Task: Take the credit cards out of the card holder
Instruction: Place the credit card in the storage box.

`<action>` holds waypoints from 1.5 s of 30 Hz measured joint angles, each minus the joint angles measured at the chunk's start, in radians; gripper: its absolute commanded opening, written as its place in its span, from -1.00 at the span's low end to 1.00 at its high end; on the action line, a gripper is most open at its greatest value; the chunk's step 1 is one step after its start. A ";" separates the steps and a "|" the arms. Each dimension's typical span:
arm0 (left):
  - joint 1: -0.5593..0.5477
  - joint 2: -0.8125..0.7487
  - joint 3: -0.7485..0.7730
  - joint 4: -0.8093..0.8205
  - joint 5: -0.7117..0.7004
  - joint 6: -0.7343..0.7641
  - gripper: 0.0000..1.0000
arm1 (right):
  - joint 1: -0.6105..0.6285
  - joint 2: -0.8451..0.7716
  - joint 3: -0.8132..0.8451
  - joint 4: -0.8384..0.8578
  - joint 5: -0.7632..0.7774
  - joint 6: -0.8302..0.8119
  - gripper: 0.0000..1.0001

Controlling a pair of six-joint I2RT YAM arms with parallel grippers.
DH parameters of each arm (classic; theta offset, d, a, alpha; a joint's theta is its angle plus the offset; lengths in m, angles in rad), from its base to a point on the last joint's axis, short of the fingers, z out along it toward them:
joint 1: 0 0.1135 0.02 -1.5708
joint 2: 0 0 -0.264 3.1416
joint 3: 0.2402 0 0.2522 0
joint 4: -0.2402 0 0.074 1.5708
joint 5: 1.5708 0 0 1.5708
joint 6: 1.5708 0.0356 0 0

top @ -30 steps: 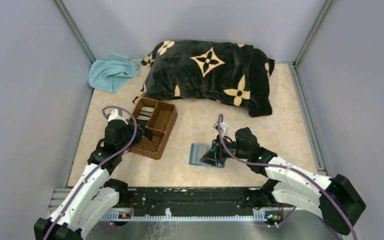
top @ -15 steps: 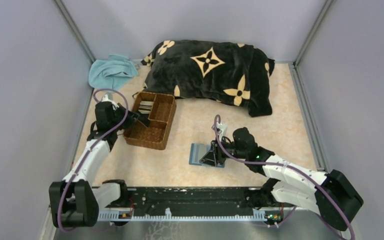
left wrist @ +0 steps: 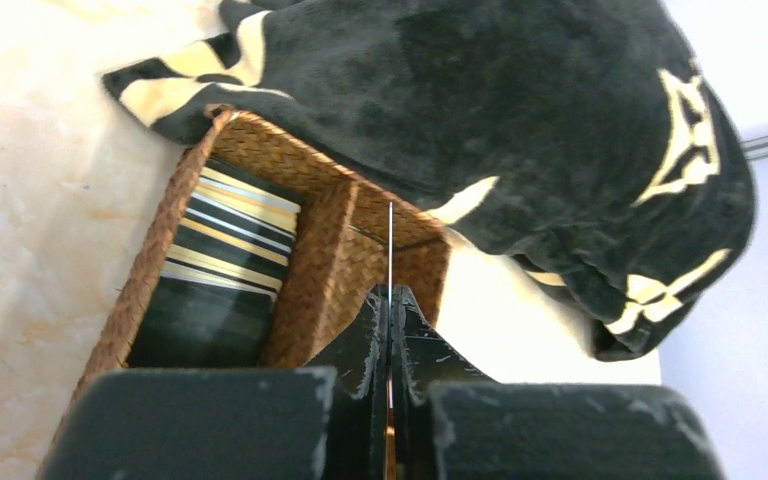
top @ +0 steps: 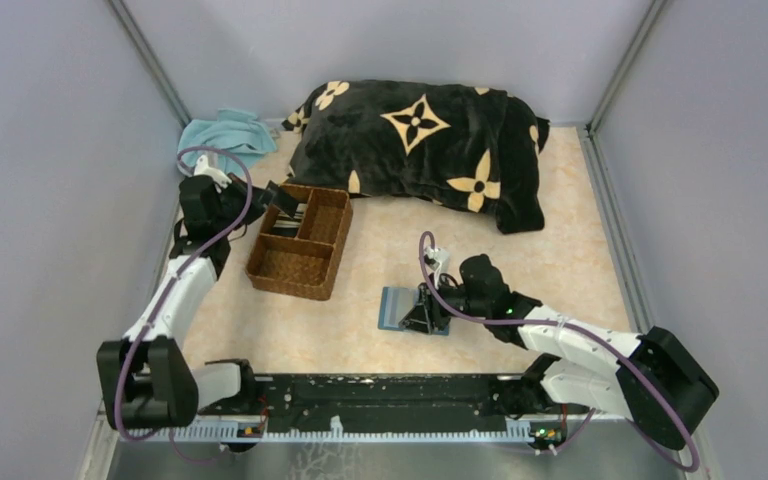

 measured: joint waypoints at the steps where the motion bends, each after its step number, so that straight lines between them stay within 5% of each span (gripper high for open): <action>1: 0.003 0.026 0.001 0.014 0.000 0.007 -1.00 | 0.000 0.008 0.002 -0.001 -0.001 -0.002 -0.29; 8: 0.011 0.182 0.001 0.088 -0.002 0.060 -1.00 | 0.000 0.022 0.004 -0.001 0.000 -0.027 -0.29; 32: 0.008 0.319 -0.080 0.257 0.069 0.104 -0.99 | 0.000 0.039 0.003 0.022 -0.001 -0.037 -0.29; 38: 0.006 0.339 -0.086 0.264 0.080 0.104 -0.65 | 0.000 0.041 0.003 0.022 -0.001 -0.037 -0.29; 43: 0.002 0.329 -0.091 0.234 0.037 0.099 -0.01 | 0.000 0.042 0.003 0.023 -0.001 -0.037 -0.29; 45: 0.002 0.300 -0.093 0.198 -0.006 0.098 0.09 | 0.000 0.043 0.003 0.023 -0.001 -0.037 -0.29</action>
